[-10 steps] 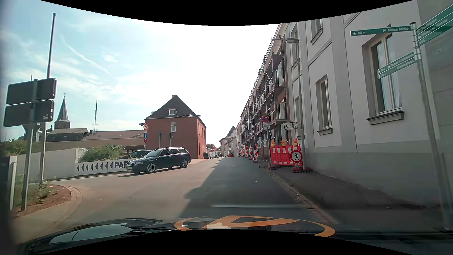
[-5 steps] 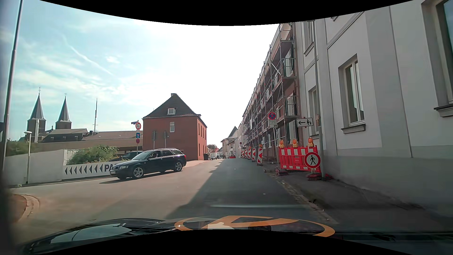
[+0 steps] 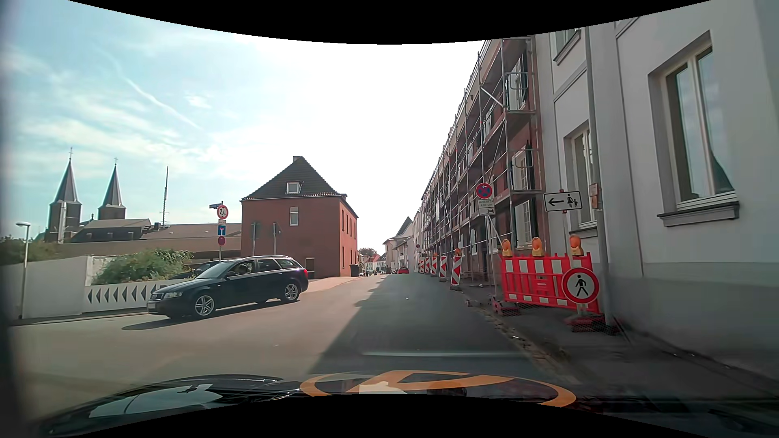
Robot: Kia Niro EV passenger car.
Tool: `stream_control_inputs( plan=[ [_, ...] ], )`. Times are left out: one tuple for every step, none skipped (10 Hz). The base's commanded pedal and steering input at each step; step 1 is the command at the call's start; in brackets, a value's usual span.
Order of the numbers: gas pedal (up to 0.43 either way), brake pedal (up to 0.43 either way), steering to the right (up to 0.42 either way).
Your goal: Follow the waypoints while adhering to traffic rules and regulations
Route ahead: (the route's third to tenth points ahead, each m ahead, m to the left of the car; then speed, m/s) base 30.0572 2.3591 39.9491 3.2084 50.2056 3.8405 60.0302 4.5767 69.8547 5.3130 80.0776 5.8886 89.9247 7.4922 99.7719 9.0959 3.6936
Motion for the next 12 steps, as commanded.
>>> stream_control_inputs(
  plan=[
    [0.067, 0.0, -0.032],
    [0.067, 0.0, -0.035],
    [0.067, 0.0, -0.039],
    [0.067, 0.0, -0.041],
    [0.067, 0.0, -0.041],
    [0.079, 0.0, -0.041],
    [0.079, 0.0, -0.041],
    [0.079, 0.0, -0.041],
    [0.079, 0.0, -0.041],
    [0.079, 0.0, -0.039],
    [0.087, 0.0, -0.035],
    [0.098, 0.0, -0.028]
  ],
)
